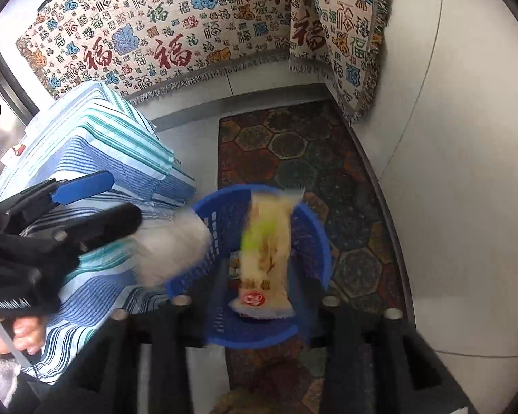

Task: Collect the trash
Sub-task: 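Open both tools to drop the wrapper and snack bag into the wastebasket, then move both tools back over the table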

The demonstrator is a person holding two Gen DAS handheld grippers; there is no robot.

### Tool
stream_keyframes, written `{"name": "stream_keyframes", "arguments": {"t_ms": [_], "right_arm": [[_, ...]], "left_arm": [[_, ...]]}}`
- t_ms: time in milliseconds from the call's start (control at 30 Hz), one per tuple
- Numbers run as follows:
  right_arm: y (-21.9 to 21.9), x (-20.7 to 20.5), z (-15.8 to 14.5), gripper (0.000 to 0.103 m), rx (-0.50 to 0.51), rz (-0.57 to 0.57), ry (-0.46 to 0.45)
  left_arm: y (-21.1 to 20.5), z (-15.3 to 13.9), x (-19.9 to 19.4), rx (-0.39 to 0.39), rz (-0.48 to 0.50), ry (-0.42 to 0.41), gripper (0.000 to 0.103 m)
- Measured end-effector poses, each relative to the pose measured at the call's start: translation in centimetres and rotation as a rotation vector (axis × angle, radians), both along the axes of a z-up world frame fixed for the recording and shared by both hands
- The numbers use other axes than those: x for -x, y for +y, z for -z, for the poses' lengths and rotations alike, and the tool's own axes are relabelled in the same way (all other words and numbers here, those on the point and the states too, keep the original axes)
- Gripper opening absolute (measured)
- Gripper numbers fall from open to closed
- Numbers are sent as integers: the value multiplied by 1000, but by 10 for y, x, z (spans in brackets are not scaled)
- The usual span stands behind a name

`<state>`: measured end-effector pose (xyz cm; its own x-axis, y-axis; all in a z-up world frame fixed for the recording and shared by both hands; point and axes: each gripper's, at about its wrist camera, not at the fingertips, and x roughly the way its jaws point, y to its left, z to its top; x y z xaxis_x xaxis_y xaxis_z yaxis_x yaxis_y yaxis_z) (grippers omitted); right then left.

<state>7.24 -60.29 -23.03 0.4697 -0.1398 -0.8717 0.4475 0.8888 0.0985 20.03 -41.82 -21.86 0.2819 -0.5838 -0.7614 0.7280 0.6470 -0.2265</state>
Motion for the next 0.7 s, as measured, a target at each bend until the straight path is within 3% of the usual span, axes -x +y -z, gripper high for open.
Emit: {"name": "stream_keyframes", "arguments": {"t_ms": [167,267,400,533,700], "right_arm": [[0,1,-18,47,61,27,-30],[6,-1,-34,47,125,31,-56],[36,-10,-64,50,240,-17,-121],[83,-23,-93,53,337,-97,-188],[159,-55,-109,72,370,-196,-256]], "left_arm": [[13,-17,-4,40,-34,-21,81],[33,-39,-1,84,-47,-37,83],[78,-77,11,115,-65,-102,92],[134,-96,21,69,-88,-149,99],[228,-78,22,-69,-190,-155,99]]}}
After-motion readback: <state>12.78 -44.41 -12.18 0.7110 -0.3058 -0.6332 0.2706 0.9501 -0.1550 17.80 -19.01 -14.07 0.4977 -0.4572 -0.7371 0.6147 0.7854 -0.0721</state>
